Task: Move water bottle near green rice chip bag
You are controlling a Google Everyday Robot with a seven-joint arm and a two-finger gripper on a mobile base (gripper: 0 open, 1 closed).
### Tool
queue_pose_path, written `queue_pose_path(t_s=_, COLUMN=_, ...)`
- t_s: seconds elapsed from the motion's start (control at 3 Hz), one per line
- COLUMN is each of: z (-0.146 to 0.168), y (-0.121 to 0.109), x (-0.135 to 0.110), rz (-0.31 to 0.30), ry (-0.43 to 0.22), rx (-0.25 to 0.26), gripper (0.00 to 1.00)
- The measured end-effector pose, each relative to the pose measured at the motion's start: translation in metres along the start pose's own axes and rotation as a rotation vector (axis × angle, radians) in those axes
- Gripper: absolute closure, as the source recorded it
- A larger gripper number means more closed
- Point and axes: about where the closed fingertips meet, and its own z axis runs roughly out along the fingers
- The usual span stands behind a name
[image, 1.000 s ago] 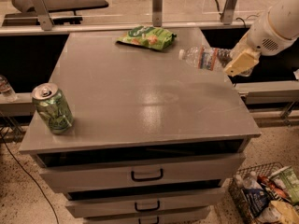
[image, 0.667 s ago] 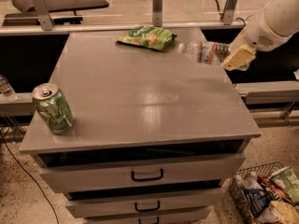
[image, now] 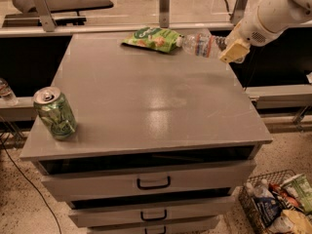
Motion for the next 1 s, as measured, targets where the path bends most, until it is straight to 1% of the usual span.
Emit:
queue_pose_path(t_s=0.67, z=0.038, y=-0.01, x=-0.015, rz=-0.019, ry=-0.043, rx=0.037, gripper=1.0)
queue_pose_path(t_s=1.0, z=0.055, y=-0.014, x=-0.018, rz=-0.022, ry=-0.06, rx=0.056, gripper=1.0)
